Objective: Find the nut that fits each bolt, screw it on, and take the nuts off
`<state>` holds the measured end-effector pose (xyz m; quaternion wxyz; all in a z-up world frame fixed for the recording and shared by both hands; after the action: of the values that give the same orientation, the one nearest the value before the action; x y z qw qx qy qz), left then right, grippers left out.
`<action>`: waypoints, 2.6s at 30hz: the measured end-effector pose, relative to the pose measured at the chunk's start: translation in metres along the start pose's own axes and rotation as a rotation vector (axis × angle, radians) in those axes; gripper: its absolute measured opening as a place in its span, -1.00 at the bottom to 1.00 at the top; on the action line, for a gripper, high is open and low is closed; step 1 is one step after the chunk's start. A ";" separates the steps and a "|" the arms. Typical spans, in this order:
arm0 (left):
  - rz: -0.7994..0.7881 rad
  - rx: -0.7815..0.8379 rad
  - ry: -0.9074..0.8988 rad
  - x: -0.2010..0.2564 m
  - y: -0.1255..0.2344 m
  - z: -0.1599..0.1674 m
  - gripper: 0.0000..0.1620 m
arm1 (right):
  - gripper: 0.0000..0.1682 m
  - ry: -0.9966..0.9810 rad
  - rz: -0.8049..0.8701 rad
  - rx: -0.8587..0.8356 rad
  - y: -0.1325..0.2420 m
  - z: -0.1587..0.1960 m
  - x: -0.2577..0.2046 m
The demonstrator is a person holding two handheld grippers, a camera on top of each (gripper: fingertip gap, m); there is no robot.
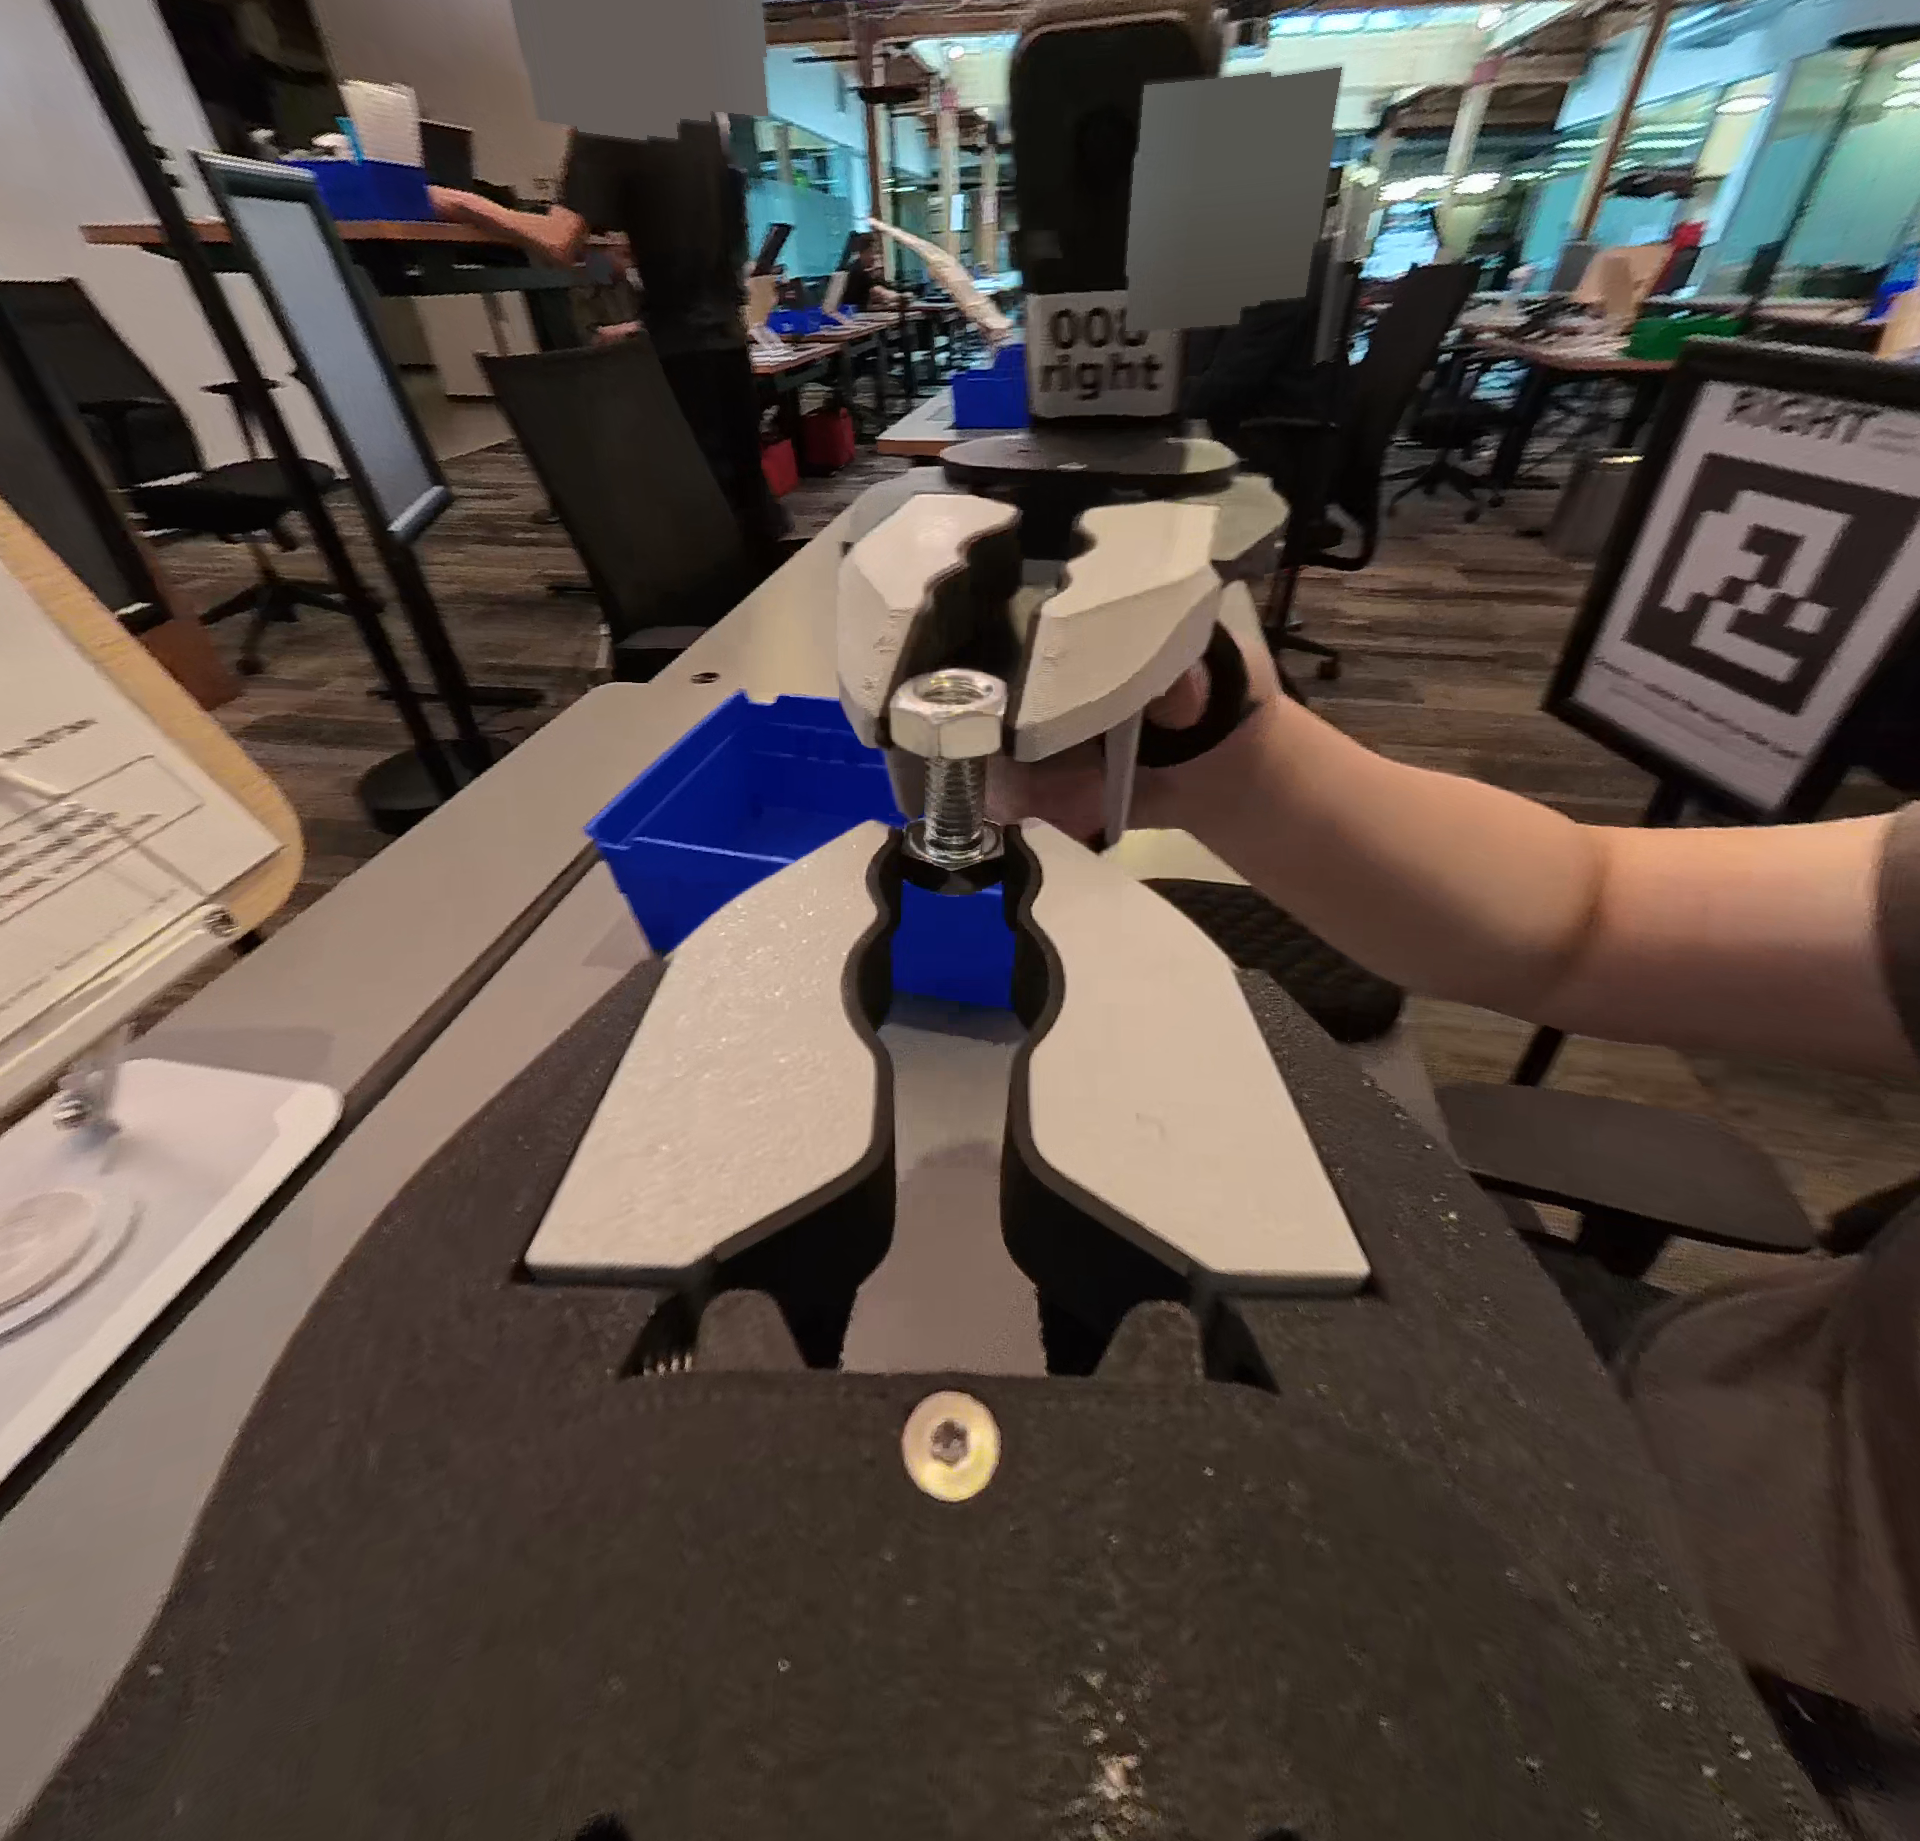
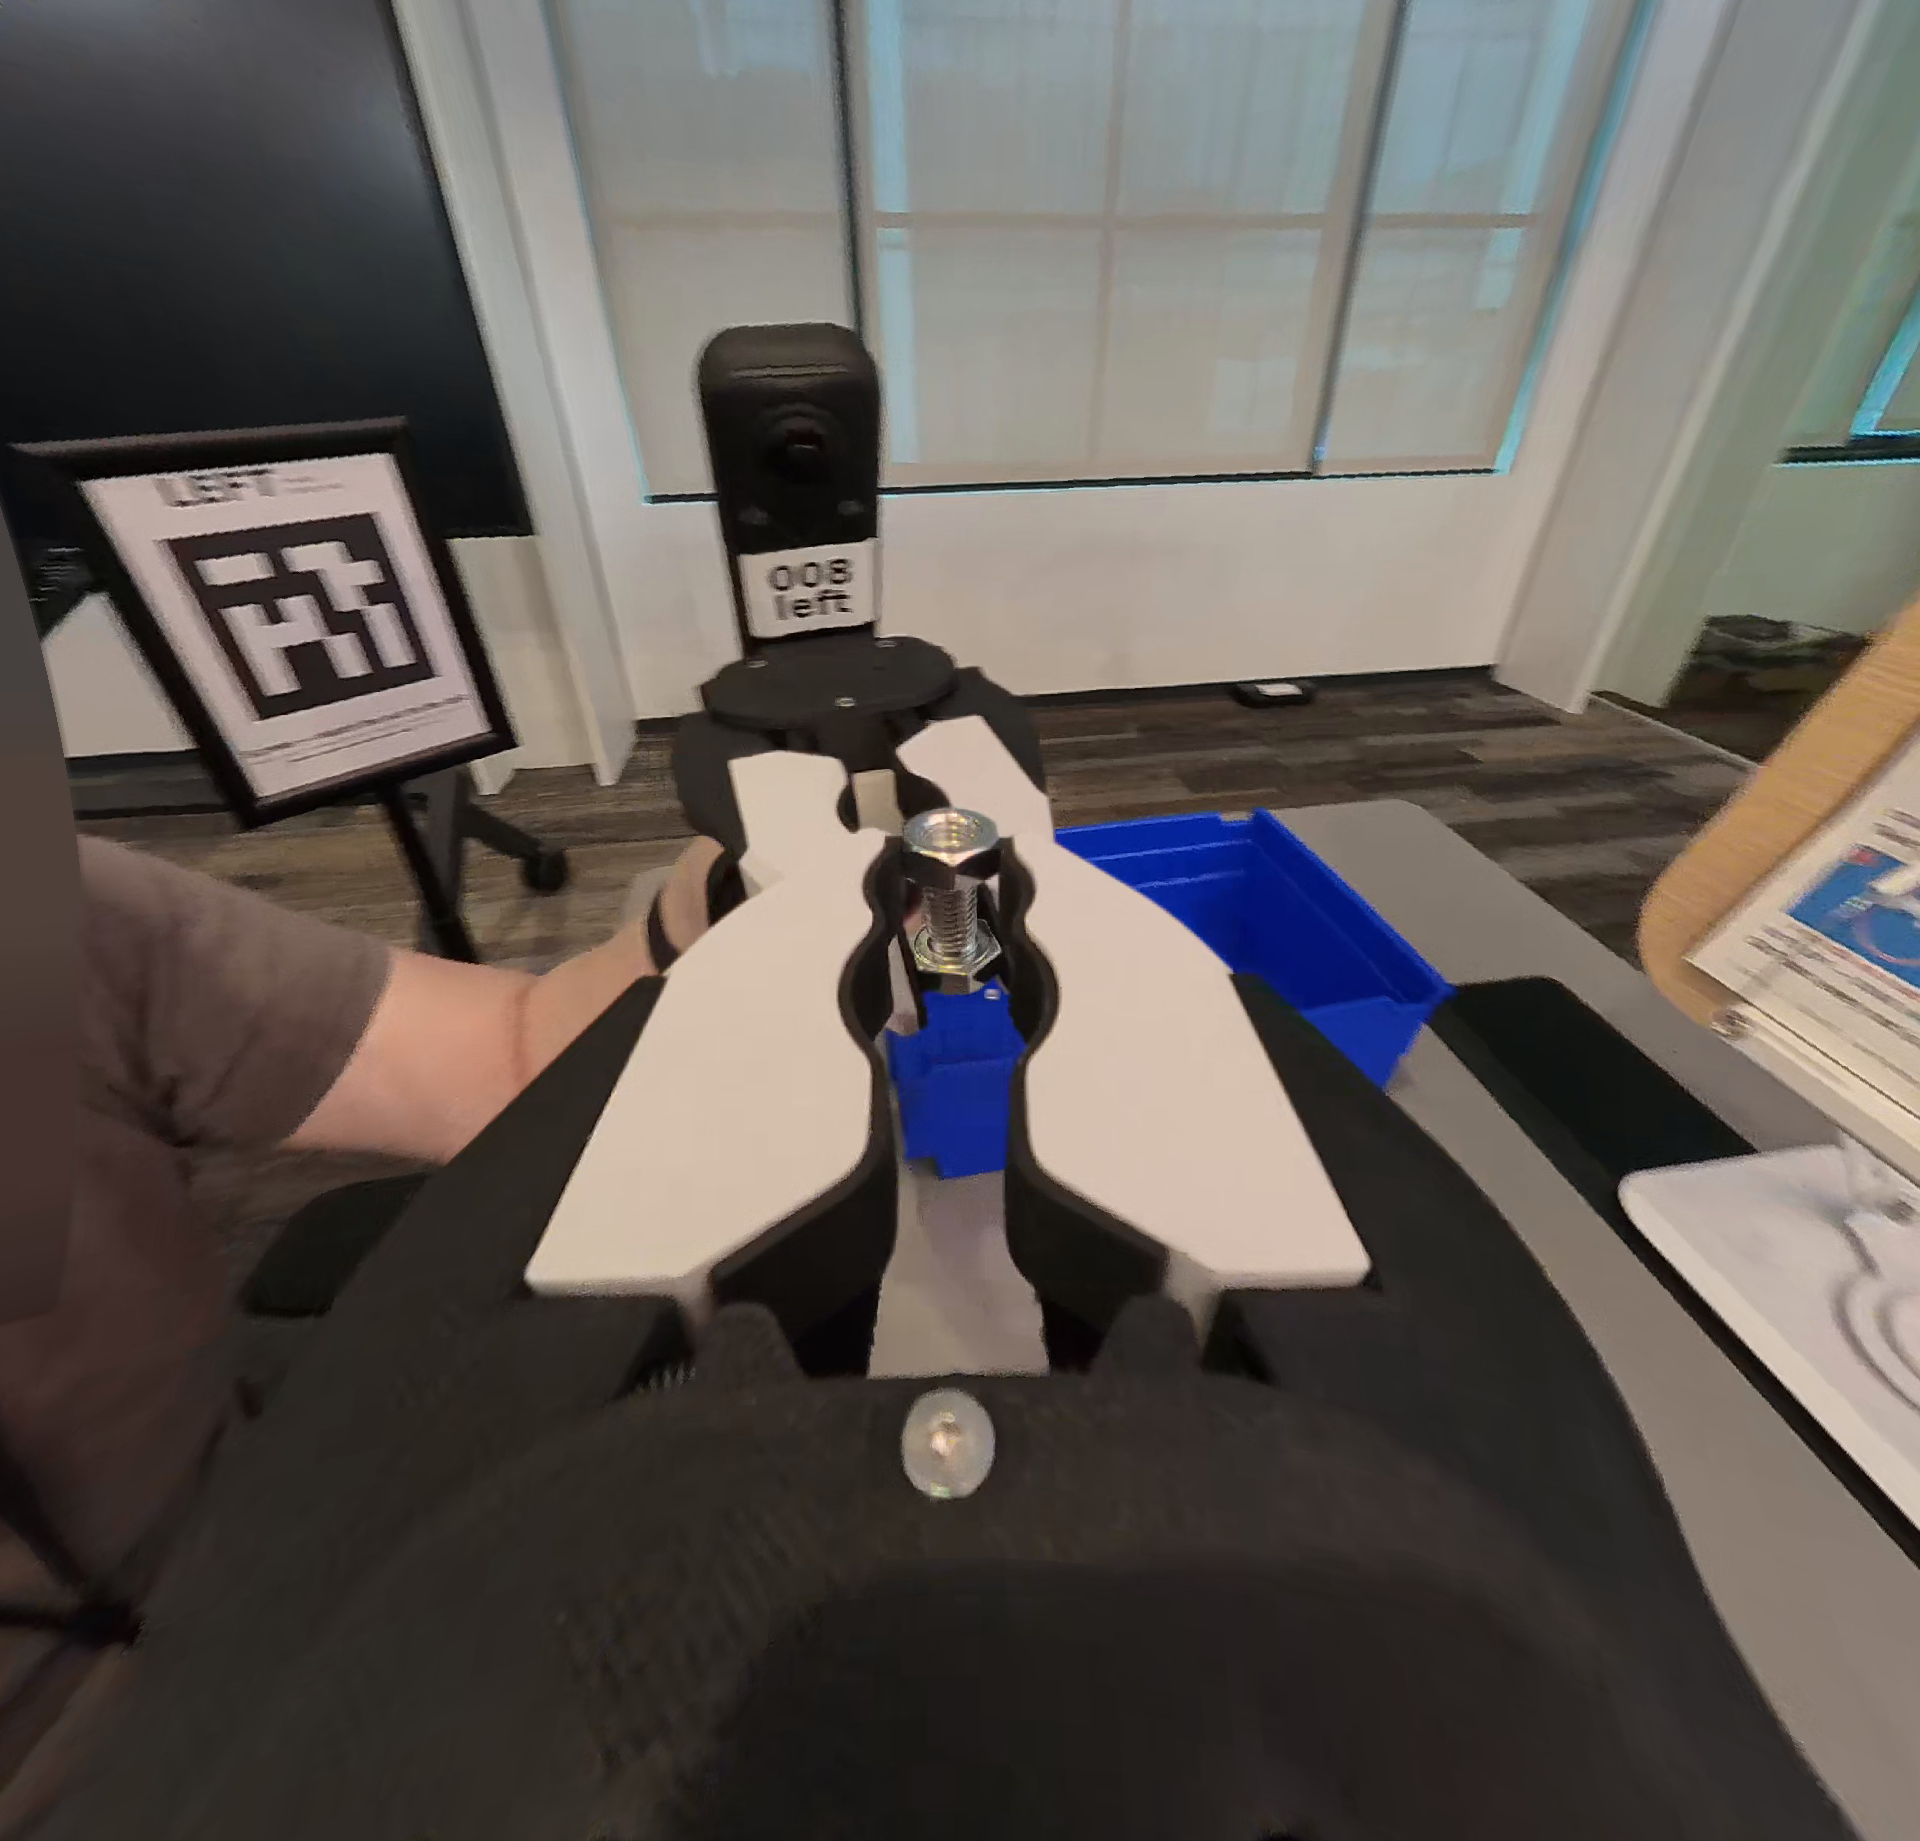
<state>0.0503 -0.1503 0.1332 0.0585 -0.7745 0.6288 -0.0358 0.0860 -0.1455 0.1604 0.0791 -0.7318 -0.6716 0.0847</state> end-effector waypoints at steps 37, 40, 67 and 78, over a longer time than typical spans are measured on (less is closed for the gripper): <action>0.209 0.063 0.089 0.032 0.007 -0.017 -0.78 | -0.58 -0.020 -0.275 0.060 0.000 -0.019 -0.033; 0.236 0.066 0.098 0.036 0.007 -0.018 -0.78 | -0.62 -0.065 -0.308 0.064 0.000 -0.019 -0.032; -0.109 0.006 -0.048 0.000 0.005 -0.009 -0.78 | -0.78 0.024 0.227 0.021 -0.008 -0.007 -0.007; -0.158 0.010 -0.069 -0.001 0.007 -0.012 -0.78 | -0.55 0.128 0.284 0.030 -0.015 -0.008 -0.014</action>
<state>0.0419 -0.1514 0.1445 0.0808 -0.8222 0.5632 -0.0167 0.0721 -0.1580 0.1717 0.1199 -0.8222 -0.5534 0.0580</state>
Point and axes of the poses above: each gripper's, where its closed fingertips meet, y back along the fingers, z out of its underside, x = y × z across the jaws, the point moved 3 cm from there along y, back along the fingers, and after that the axes turned 12 degrees about x, right-handed, at the moved point
